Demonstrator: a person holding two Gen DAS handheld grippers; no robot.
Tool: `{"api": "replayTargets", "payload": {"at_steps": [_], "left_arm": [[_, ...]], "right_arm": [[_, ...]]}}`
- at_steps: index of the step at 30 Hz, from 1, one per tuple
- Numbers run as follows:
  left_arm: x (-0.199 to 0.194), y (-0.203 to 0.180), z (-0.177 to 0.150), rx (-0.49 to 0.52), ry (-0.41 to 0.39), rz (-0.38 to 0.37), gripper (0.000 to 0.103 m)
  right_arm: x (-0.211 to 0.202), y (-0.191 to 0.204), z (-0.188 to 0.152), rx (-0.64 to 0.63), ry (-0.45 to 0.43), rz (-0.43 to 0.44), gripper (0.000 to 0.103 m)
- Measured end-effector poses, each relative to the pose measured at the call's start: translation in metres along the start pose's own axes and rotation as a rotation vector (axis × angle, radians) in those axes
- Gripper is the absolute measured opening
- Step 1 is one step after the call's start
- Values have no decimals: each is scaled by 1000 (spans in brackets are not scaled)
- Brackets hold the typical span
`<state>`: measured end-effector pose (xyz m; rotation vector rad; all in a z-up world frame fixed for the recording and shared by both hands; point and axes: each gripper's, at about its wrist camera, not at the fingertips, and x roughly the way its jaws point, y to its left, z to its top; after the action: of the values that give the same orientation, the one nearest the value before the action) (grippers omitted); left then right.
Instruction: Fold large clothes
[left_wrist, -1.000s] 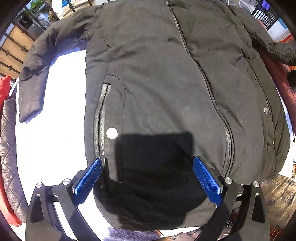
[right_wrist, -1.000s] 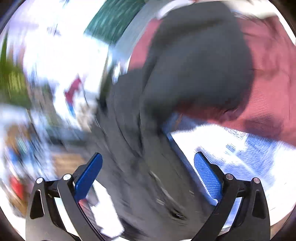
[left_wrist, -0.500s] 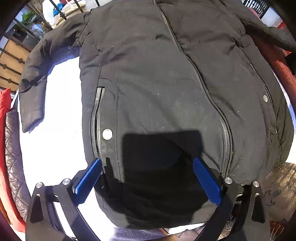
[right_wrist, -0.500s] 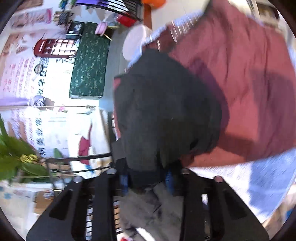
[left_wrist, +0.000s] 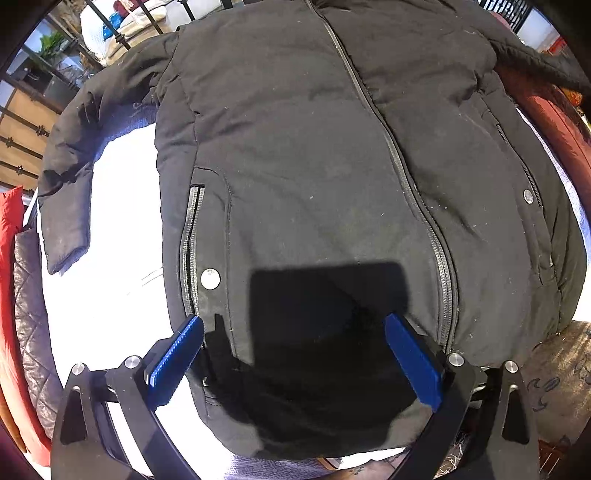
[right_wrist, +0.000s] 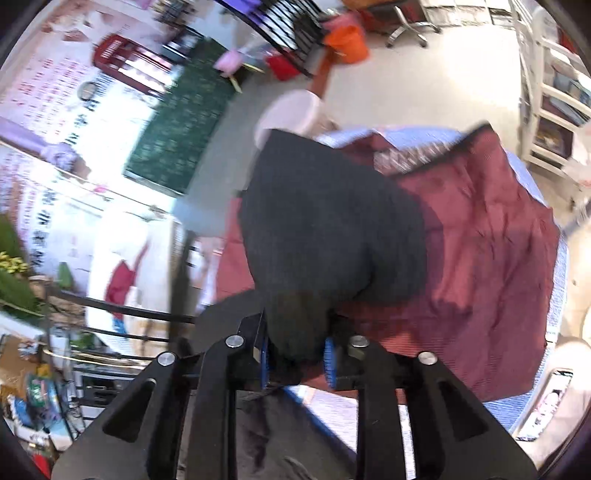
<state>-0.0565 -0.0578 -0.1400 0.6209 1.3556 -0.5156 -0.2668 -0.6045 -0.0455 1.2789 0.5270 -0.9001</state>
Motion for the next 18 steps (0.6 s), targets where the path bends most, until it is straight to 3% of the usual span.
{"api": "replayTargets", "payload": {"at_steps": [1,6,11,13,15,18], "left_arm": [[0,1,0,-2,-1,2,97],[-1,1,0,-21,8,5,97],[-4,-2,3,-16,-2,0,97],[-4,-3,5,-11,-9,-2,97],[-6,-5,6,-9,-16,-4,97],[-6,-4,6,-9,-22,-4,97]], "right_arm": [[4,-8,-1,16,9,-18,47],[21,-41,-7,136,50,68,50],[15,-67,-5,338,47,194,50],[11,-58,0,286,40,155,37],[5,-30,5,135,17,68,33],[-7,13,8,-25,-37,25,29]]}}
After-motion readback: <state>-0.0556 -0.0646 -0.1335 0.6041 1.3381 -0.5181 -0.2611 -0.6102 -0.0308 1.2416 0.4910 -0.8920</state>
